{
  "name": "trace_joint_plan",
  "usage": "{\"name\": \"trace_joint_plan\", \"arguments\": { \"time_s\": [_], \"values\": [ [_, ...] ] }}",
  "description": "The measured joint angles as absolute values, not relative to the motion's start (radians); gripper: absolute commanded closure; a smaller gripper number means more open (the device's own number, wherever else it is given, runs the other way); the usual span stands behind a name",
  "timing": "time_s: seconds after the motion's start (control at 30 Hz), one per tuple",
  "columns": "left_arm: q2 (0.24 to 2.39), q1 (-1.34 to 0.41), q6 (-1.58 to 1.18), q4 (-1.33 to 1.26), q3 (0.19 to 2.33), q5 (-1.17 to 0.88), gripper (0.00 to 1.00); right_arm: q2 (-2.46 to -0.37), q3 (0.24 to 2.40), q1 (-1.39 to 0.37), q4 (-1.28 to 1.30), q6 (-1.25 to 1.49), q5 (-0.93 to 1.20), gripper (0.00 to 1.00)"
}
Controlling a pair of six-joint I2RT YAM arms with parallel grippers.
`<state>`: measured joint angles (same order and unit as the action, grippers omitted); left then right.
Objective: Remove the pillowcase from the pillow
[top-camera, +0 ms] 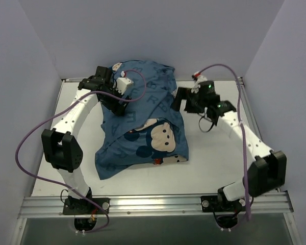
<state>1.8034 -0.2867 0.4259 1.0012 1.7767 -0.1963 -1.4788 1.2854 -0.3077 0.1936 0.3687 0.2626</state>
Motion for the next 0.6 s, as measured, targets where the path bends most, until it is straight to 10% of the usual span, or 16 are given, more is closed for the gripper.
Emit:
{"name": "trace_joint_plan", "arguments": {
  "time_s": [0.1, 0.17, 0.27, 0.4, 0.6],
  "values": [
    [1.831, -0.293, 0.421, 0.953, 1.775, -0.223, 0.05, -1.364, 1.108, -0.438, 0.15, 0.437, 0.27, 0.06],
    [1.834, -0.293, 0.407, 0.929, 1.771, -0.242, 0.48, -1.33, 1.001, -0.488, 0.144, 0.485, 0.262, 0.09],
    [1.831, -0.293, 0.39, 0.889, 1.731, -0.279, 0.98, -1.323, 0.894, -0.518, 0.136, 0.542, 0.251, 0.44],
    [1.784, -0.294, 0.396, 0.804, 1.583, -0.314, 0.98, -1.365, 0.895, -0.498, 0.109, 0.545, 0.258, 1.0],
    [1.528, -0.311, 0.418, 0.749, 1.343, -0.324, 0.98, -1.65, 1.214, -0.356, 0.145, 0.459, 0.294, 1.0]
  ]
}}
